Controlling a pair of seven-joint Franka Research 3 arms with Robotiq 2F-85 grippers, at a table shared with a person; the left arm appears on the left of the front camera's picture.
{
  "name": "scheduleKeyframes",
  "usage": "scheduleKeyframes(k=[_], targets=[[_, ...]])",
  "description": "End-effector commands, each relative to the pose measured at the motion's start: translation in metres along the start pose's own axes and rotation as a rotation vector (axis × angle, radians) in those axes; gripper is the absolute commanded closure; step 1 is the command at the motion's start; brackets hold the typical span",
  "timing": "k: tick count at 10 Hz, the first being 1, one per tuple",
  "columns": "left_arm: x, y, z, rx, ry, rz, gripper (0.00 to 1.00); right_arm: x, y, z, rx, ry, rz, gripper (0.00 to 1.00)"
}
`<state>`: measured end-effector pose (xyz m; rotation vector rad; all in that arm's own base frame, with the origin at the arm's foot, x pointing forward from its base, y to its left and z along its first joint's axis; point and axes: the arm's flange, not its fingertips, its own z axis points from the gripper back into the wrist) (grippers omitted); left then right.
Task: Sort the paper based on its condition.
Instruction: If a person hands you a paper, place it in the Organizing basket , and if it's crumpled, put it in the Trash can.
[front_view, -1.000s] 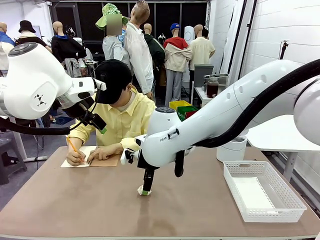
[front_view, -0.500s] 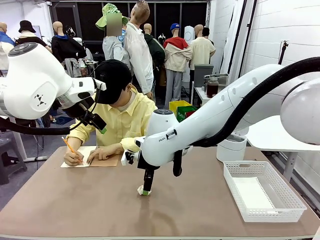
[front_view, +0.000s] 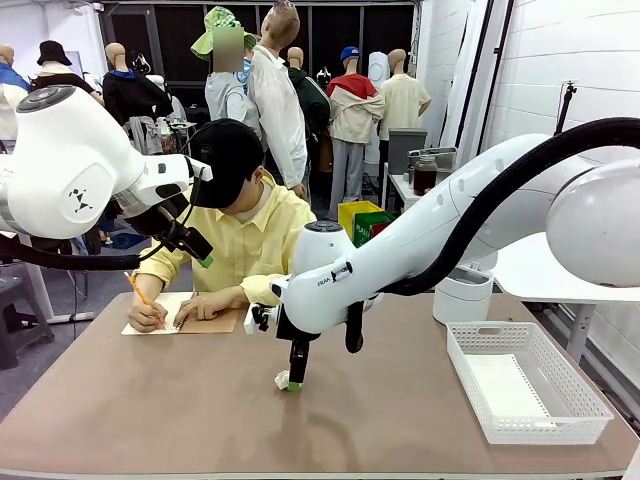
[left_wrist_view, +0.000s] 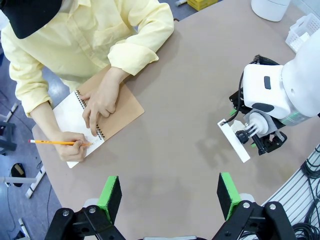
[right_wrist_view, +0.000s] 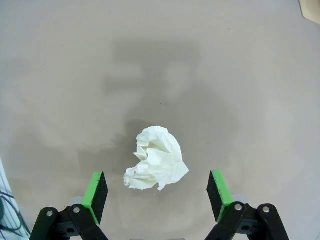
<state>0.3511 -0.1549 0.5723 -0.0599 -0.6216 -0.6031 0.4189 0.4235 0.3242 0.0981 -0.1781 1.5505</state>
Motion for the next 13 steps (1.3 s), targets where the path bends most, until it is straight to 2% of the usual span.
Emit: scheduleKeyframes(k=[1,5,7,9,11,13], targets=[[0.000,0.001,0.001,0.000,-0.001,0.001,0.00,0.007,-0.005,-0.006,-0.005,0.028,-0.013,0.00],[0.000,0.001,0.001,0.000,-0.001,0.001,0.00,0.010,-0.011,-0.013,0.026,0.017,-0.032,0.00],[0.000,0.001,0.001,0.000,-0.001,0.001,0.00,0.011,-0.014,-0.016,0.032,0.029,-0.056,0.38],[0.000,0.001,0.001,0.000,-0.001,0.001,0.00,0.010,-0.015,-0.016,0.043,0.028,-0.063,0.38],[0.000,0.001,0.001,0.000,-0.001,0.001,0.00,0.011,-0.016,-0.017,0.038,0.023,-0.063,0.75],[0.000,0.001,0.001,0.000,-0.001,0.001,0.00,0.009,-0.017,-0.016,0.038,0.014,-0.074,0.75]])
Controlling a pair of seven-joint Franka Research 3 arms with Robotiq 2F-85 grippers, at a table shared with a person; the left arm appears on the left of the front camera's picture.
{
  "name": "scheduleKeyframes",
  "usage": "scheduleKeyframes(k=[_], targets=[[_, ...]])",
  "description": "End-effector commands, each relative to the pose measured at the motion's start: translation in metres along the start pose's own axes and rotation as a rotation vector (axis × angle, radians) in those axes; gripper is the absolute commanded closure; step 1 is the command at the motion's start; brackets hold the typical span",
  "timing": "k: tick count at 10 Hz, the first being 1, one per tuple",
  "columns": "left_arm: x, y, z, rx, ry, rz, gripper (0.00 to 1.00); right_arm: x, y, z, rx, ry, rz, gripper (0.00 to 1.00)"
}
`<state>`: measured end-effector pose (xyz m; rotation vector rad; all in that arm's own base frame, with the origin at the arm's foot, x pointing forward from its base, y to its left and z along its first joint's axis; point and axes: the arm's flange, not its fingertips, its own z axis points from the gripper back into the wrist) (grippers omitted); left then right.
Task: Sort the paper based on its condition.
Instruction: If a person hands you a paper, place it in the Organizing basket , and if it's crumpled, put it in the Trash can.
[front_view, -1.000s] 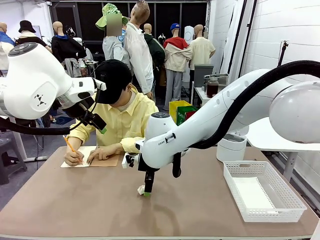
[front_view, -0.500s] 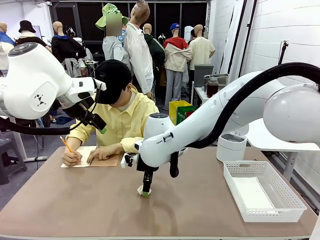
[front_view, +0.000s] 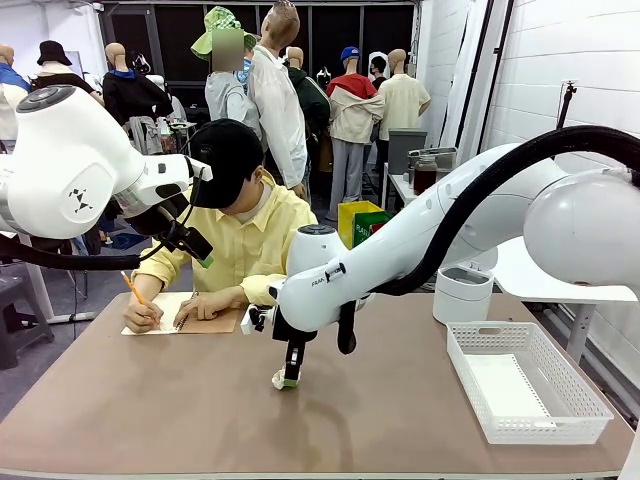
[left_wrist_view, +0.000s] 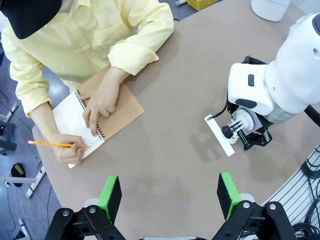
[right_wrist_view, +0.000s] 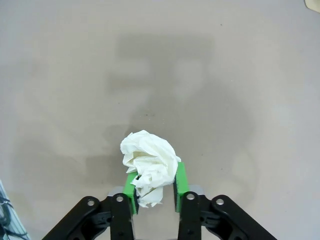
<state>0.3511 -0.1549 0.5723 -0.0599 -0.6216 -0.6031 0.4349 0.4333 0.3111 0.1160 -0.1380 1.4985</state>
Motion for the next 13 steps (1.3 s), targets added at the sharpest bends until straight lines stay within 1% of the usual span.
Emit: scheduleKeyframes(k=[1,3,4,5,6,7,10,12,13], targets=[[0.000,0.001,0.001,0.000,-0.001,0.001,0.00,-0.001,-0.003,0.001,0.017,-0.012,-0.030,0.75],[0.000,0.001,0.001,0.000,-0.001,0.001,0.00,-0.007,-0.006,0.007,0.041,-0.040,-0.074,0.75],[0.000,0.001,0.001,0.000,-0.001,0.001,0.00,-0.017,-0.013,0.019,0.045,-0.066,-0.124,0.75],[0.000,0.001,0.001,0.000,-0.001,0.001,0.00,-0.034,-0.023,0.036,0.037,-0.080,-0.186,0.75],[0.000,0.001,0.001,0.000,-0.001,0.001,0.00,-0.057,-0.036,0.057,-0.003,-0.061,-0.262,0.75],[0.000,0.001,0.001,0.000,-0.001,0.001,0.00,-0.082,-0.049,0.081,-0.013,-0.047,-0.335,0.75],[0.000,0.001,0.001,0.000,-0.001,0.001,0.00,-0.156,-0.085,0.143,-0.085,-0.030,-0.537,0.75],[0.000,0.001,0.001,0.000,-0.001,0.001,0.00,-0.187,-0.111,0.174,-0.151,0.011,-0.650,0.75],[0.000,0.001,0.001,0.000,-0.001,0.001,0.00,-0.194,-0.120,0.183,-0.145,0.013,-0.679,0.75]])
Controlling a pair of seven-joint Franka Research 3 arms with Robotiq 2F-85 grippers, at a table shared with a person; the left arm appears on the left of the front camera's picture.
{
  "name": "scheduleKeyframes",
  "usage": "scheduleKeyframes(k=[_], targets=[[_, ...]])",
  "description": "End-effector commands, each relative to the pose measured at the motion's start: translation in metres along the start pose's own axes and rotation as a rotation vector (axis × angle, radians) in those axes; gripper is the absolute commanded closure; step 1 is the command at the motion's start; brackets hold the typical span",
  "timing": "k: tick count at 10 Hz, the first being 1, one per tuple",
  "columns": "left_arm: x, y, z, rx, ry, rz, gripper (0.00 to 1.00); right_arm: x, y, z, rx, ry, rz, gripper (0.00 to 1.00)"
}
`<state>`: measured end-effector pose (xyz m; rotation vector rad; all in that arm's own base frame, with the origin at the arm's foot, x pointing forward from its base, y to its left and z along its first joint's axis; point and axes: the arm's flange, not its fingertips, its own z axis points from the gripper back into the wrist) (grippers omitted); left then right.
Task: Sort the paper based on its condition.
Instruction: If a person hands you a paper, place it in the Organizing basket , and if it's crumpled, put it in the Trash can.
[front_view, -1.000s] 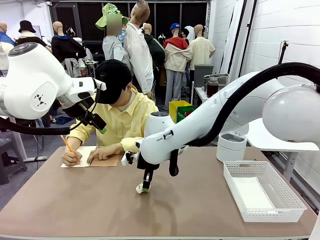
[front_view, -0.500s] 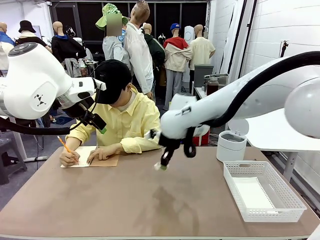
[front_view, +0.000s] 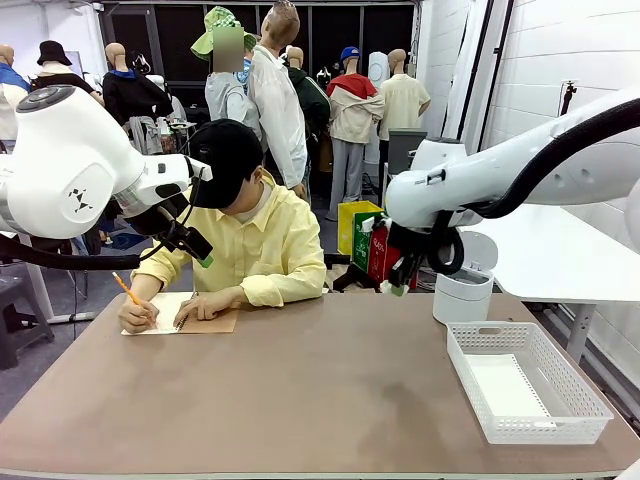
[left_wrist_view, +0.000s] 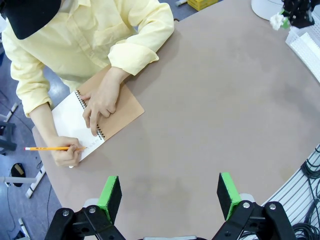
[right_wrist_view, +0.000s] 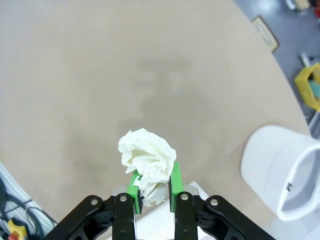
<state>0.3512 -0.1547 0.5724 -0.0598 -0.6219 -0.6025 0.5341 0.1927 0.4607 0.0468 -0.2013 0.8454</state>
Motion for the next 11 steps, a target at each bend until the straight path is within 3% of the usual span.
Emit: scheduleKeyframes(k=[1,2,3,8,11], targets=[[0.000,0.001,0.000,0.000,-0.001,0.000,0.00,0.010,0.006,0.005,-0.005,0.017,-0.037,0.75],[0.000,0.001,0.000,0.000,-0.001,0.000,0.00,0.005,0.021,0.012,0.000,-0.034,-0.005,0.75],[0.000,0.001,0.000,0.000,-0.001,0.000,0.00,-0.001,-0.006,0.005,-0.004,0.000,-0.023,0.75],[0.000,0.001,0.000,0.000,-0.001,0.000,0.00,0.000,-0.004,0.007,-0.002,-0.005,-0.026,0.75],[0.000,0.001,0.000,0.000,-0.001,0.000,0.00,-0.007,-0.036,0.013,-0.202,0.064,-0.234,0.75]])
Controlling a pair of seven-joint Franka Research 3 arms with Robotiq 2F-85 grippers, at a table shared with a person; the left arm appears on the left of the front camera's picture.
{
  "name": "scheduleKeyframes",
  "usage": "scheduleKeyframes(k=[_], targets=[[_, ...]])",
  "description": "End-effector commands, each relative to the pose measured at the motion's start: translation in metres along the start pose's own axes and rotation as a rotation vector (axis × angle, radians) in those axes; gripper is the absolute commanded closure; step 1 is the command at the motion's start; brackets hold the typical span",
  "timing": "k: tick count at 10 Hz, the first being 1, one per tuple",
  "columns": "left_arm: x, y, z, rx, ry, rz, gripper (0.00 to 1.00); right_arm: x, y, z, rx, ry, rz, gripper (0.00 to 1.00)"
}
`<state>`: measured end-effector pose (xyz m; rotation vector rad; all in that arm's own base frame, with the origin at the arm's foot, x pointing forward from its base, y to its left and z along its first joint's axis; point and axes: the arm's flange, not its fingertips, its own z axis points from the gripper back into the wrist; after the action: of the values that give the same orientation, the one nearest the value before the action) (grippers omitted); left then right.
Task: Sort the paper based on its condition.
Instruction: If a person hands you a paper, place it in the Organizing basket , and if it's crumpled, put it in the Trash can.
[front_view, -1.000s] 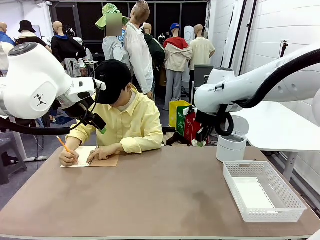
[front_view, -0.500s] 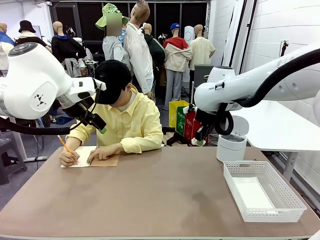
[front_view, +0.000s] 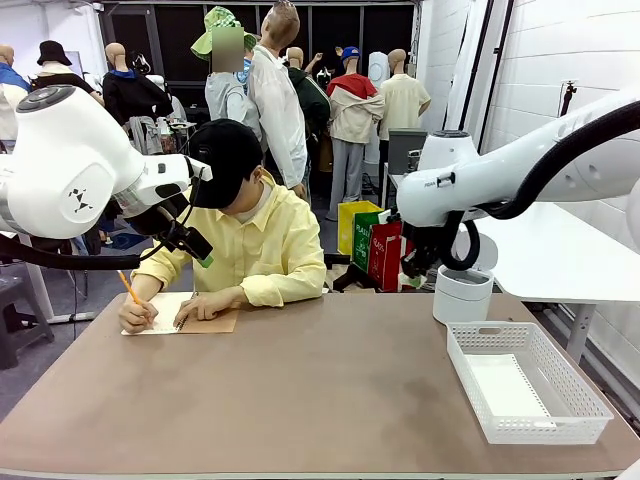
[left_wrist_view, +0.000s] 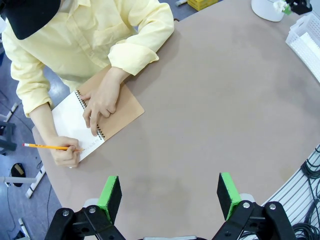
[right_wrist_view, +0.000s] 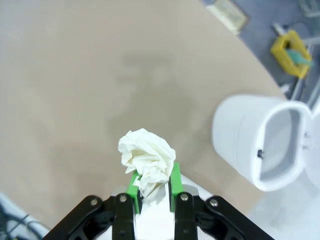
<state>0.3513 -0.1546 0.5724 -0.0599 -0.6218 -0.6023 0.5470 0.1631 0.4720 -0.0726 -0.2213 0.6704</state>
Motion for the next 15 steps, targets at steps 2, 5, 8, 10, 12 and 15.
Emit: scheduleKeyframes(k=[2,5,8,10,12,15], targets=[[0.000,0.001,0.000,0.000,-0.001,0.000,0.00,0.008,-0.030,0.000,-0.115,0.050,-0.149,0.75],[0.000,0.001,0.000,0.000,-0.001,0.000,0.00,0.013,-0.062,0.002,-0.204,0.054,-0.273,0.75],[0.000,0.001,0.000,0.000,-0.001,0.000,0.00,0.016,-0.087,-0.005,-0.260,0.066,-0.312,0.75],[0.000,0.001,0.000,0.000,-0.001,0.000,0.00,0.012,-0.098,-0.010,-0.290,0.089,-0.340,0.75],[0.000,0.001,0.000,0.000,-0.001,0.000,0.00,0.009,-0.107,-0.018,-0.310,0.106,-0.373,0.75],[0.000,0.001,0.000,0.000,-0.001,0.000,0.00,0.012,-0.115,-0.027,-0.340,0.103,-0.393,0.75]])
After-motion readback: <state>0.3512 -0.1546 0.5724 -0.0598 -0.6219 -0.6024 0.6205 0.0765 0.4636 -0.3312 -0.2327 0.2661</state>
